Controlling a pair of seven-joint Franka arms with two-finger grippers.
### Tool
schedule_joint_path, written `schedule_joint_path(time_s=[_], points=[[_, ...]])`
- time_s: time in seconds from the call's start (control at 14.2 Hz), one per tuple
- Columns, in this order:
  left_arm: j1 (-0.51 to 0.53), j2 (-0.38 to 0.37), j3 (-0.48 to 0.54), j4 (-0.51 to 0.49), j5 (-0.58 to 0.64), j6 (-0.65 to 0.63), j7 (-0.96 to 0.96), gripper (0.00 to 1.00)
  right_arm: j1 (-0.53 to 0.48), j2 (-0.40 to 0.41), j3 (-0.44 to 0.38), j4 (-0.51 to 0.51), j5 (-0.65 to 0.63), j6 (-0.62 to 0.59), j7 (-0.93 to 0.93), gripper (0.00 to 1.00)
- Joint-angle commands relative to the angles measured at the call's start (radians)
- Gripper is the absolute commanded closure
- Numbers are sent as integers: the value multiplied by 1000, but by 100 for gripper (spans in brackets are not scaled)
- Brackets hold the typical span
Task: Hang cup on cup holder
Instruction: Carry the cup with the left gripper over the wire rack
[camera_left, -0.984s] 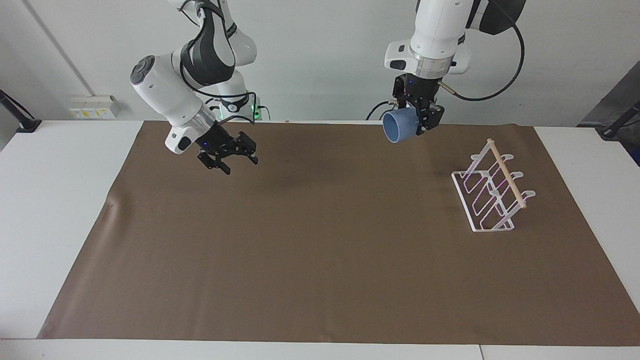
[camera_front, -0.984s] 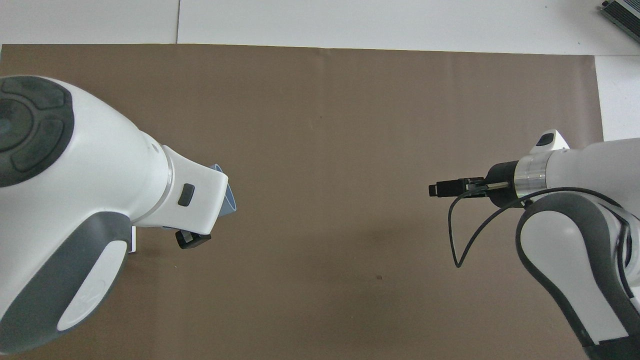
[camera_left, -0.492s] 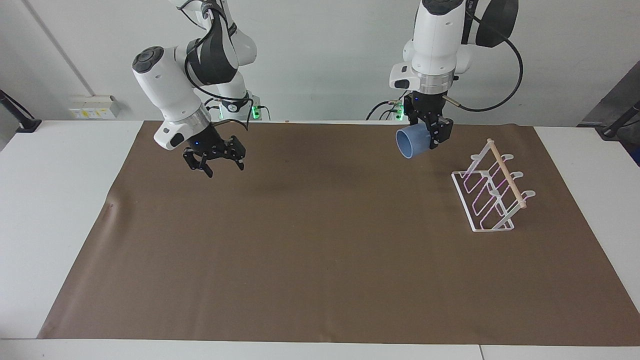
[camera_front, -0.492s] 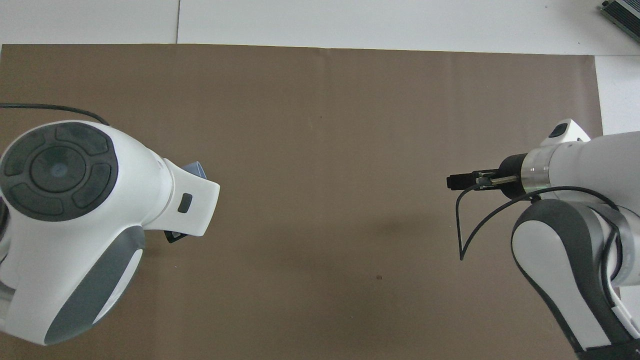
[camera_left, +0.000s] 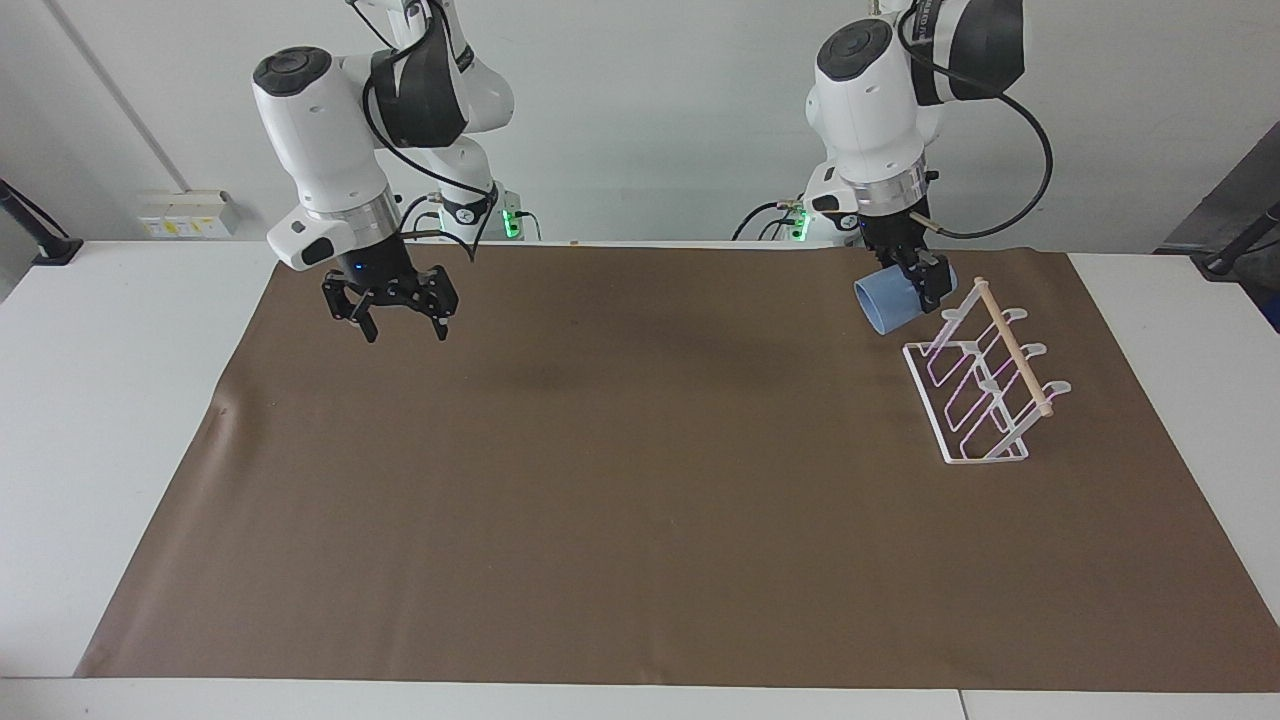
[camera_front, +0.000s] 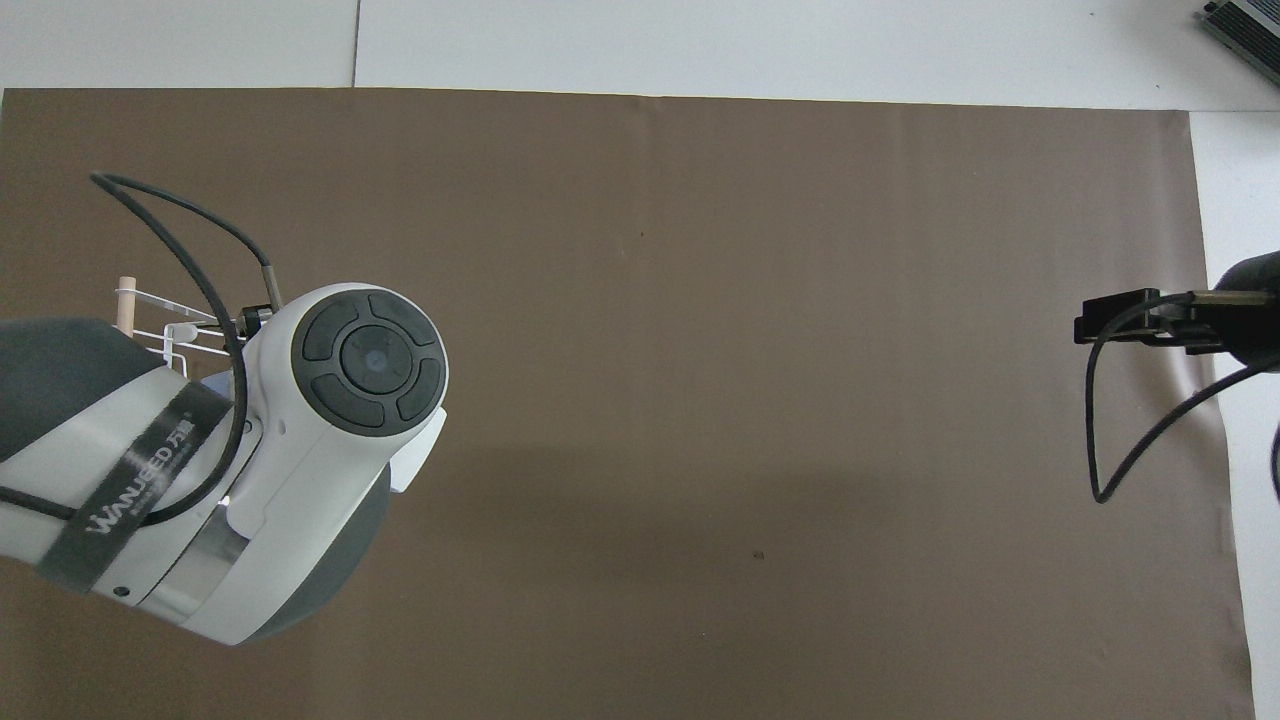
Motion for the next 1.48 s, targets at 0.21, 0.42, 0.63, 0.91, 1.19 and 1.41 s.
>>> schedule_joint_path(time_s=[0.21,0.42,0.63,0.91,1.19,1.41], points=[[-31,12,8,-14,99,-57,70,100,-23,13,7,77,-5,-99,9,0],[-45,15,8,-14,149,-78,123,100,-16,10,18,74,-11,-102,6,0],[-45,15,8,-15,174,-86,156,100,-25,-8,18,37,-9,-95,0,0],[-45,15,8,-20,175,-85,176,100,-19,-10,18,37,-9,-96,2,0],[-28,22,10,-8,210,-66,261,100,-20,-10,18,37,-8,-96,2,0],[1,25,11,-8,215,-57,262,100,-20,-10,18,36,-8,-96,2,0]])
